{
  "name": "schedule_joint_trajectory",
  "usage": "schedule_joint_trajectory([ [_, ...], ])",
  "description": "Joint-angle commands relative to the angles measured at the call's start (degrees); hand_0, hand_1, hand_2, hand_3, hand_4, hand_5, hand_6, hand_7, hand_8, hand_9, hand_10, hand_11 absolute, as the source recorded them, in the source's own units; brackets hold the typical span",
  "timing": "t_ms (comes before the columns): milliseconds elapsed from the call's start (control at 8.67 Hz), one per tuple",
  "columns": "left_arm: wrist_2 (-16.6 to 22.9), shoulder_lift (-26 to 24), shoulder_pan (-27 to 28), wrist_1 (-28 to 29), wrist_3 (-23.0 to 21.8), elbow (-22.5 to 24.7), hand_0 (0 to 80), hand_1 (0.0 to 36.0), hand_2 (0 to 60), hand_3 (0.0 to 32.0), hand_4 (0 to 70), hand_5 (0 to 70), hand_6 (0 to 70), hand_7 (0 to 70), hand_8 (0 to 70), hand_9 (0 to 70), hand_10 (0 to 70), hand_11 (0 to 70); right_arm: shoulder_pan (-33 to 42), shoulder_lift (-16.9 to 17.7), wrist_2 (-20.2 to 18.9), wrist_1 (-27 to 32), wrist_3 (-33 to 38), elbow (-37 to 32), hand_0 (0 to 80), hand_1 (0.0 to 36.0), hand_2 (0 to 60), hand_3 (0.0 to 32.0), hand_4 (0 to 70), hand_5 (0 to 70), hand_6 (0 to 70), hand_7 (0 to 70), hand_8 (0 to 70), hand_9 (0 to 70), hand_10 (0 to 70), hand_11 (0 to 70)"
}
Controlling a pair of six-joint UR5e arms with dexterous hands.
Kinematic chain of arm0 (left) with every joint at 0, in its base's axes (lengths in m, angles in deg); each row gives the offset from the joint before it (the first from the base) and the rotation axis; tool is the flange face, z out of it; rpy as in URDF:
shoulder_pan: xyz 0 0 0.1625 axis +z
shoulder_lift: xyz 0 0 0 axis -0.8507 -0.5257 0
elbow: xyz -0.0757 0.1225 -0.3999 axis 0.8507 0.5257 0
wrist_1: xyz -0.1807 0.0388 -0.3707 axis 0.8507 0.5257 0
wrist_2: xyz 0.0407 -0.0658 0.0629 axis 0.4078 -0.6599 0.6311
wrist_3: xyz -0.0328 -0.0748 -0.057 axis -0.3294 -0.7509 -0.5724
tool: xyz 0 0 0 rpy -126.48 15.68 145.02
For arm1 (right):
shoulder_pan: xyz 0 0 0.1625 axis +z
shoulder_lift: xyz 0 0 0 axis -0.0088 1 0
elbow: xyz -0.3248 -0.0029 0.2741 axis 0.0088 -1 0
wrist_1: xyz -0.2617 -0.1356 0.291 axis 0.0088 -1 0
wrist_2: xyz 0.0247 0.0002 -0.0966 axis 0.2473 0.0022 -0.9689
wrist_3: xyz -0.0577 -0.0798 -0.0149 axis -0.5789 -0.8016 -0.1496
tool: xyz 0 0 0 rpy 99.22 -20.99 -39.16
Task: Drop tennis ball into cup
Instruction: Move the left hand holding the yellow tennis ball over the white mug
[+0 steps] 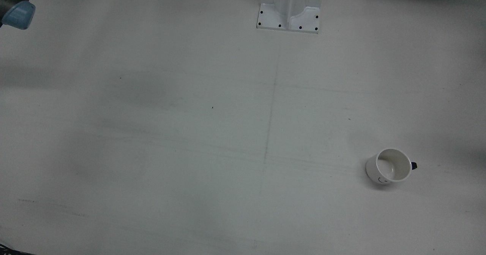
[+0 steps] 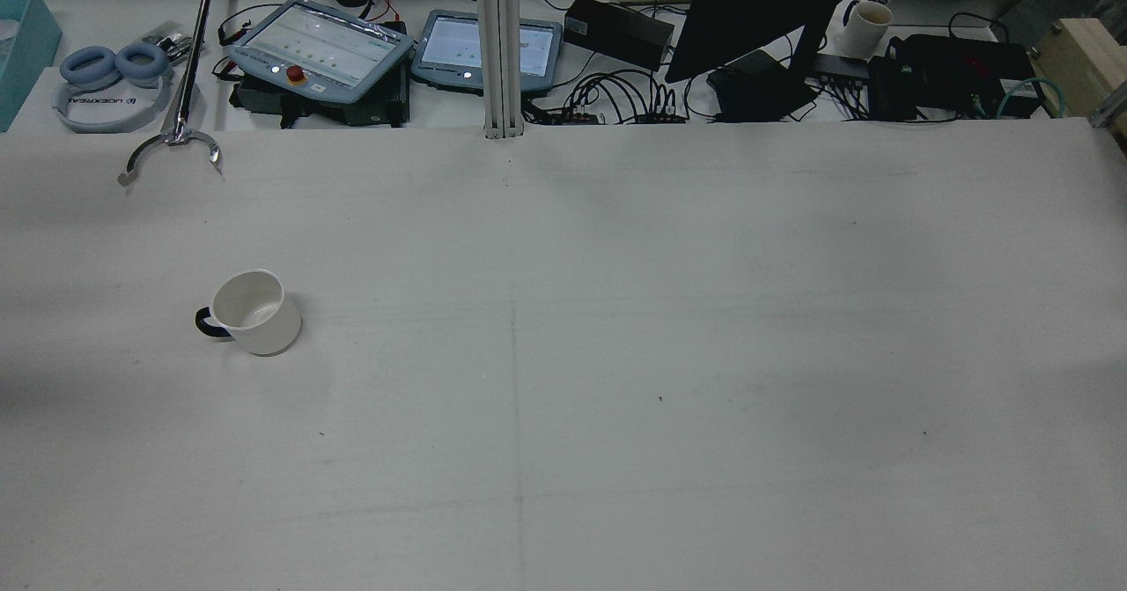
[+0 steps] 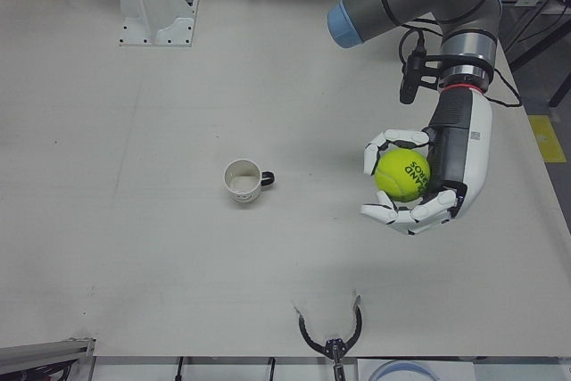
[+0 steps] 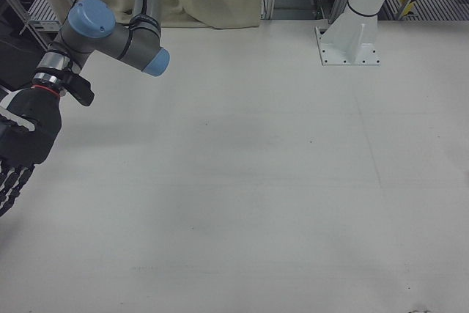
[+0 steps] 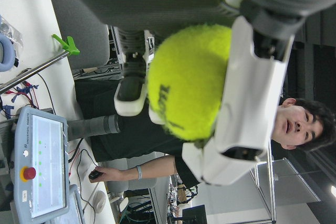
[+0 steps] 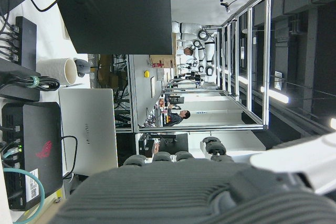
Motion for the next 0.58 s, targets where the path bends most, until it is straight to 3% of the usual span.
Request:
schedule_joint_trajectory([
  [0,0.09,0.67,5.13,-0.66,0.02,4.11,62.3,35.2,60.0,0.0,51.9,22.9,70.0,70.0,52.2,70.0,39.8,57.3,-0.06,0.00,0.00,0.00,0.00,-0.10,0.0,0.0,0.0,0.0,0.0,0.0,0.0,0.0,0.0,0.0,0.0,0.0],
  [231,0.09,0.67,12.09,-2.68,0.02,8.16,59.4,33.8,60.0,0.0,52.0,22.0,70.0,70.0,50.5,69.2,36.9,53.6,-0.06,0.00,0.00,0.00,0.00,-0.19,0.0,0.0,0.0,0.0,0.0,0.0,0.0,0.0,0.0,0.0,0.0,0.0],
  [462,0.01,0.58,17.10,-2.95,0.81,8.35,55.8,31.3,60.0,0.0,50.6,23.5,70.0,70.0,51.1,69.2,36.8,53.3,-0.06,0.00,0.00,0.00,0.00,-0.10,0.0,0.0,0.0,0.0,0.0,0.0,0.0,0.0,0.0,0.0,0.0,0.0],
])
